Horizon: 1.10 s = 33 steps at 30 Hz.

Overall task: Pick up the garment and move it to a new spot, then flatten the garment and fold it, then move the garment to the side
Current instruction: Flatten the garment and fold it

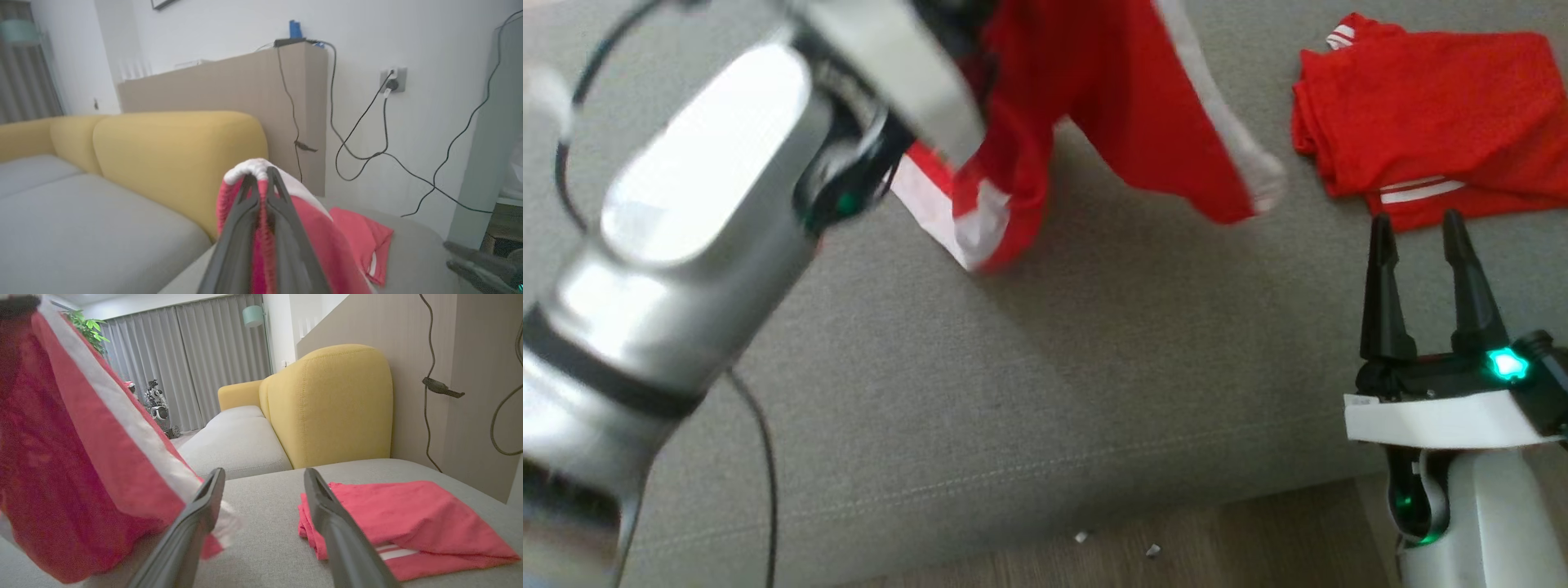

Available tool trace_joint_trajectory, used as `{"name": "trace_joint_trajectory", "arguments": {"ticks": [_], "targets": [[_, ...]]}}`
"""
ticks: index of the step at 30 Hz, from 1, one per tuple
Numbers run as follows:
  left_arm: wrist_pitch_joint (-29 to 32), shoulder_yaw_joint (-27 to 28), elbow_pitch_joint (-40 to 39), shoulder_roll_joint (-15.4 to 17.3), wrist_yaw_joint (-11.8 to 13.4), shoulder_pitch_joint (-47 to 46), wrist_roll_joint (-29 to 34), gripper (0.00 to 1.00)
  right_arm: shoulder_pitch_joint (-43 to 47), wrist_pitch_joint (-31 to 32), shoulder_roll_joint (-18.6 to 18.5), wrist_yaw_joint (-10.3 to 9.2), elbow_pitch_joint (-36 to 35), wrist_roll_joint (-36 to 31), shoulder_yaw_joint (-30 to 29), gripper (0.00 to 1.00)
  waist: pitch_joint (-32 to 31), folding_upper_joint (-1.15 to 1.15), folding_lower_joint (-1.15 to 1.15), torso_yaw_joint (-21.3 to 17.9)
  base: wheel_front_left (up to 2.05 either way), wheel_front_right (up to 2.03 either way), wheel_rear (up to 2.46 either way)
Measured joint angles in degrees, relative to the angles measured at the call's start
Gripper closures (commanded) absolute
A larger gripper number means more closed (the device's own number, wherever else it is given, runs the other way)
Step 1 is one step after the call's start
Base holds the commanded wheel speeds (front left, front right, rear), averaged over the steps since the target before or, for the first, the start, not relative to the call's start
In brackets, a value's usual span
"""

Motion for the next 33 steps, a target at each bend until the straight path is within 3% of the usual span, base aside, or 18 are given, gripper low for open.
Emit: {"name": "trace_joint_trajectory", "arguments": {"ticks": [5,11,21,23,31,32,33], "targets": [[0.90,-2.13,-3.72,6.48,0.09,14.90,-4.21,1.00,0.03,-0.01,0.00,0.00,0.43,0.05,0.37,0.00,1.35,0.00,0.00,1.26,0.00,0.00,0.00],[-2.74,-3.68,-6.32,11.29,2.66,31.68,-5.91,1.00,0.27,0.03,0.01,0.00,11.87,8.11,3.57,0.00,3.08,0.00,0.00,3.34,0.00,0.00,0.00],[-4.22,0.20,-5.48,9.49,4.26,39.12,-3.56,1.00,-9.31,2.45,-1.18,0.00,28.86,7.32,3.02,0.00,2.88,0.00,0.00,7.16,0.00,0.00,0.00],[-4.23,2.32,-4.80,8.36,3.98,39.99,-2.03,1.00,-12.87,2.59,-3.55,0.00,32.36,6.57,3.90,0.00,2.82,0.00,0.00,8.12,0.00,0.00,0.00],[-4.23,6.23,-2.69,6.45,2.42,40.77,0.75,1.00,-15.78,5.55,-4.71,0.00,38.74,9.72,9.01,0.00,2.64,0.00,0.00,9.40,0.00,0.00,0.00],[-4.23,6.69,-2.46,6.20,2.40,41.13,1.18,1.00,-15.78,5.54,-4.72,0.00,39.19,10.83,9.98,0.31,2.59,0.00,0.00,9.35,0.00,0.00,0.00],[-4.23,7.16,-2.20,6.01,2.15,41.45,1.59,1.00,-15.83,5.52,-4.89,0.00,39.44,11.66,10.96,0.56,2.54,0.00,0.00,9.29,0.00,0.00,0.00]]}}
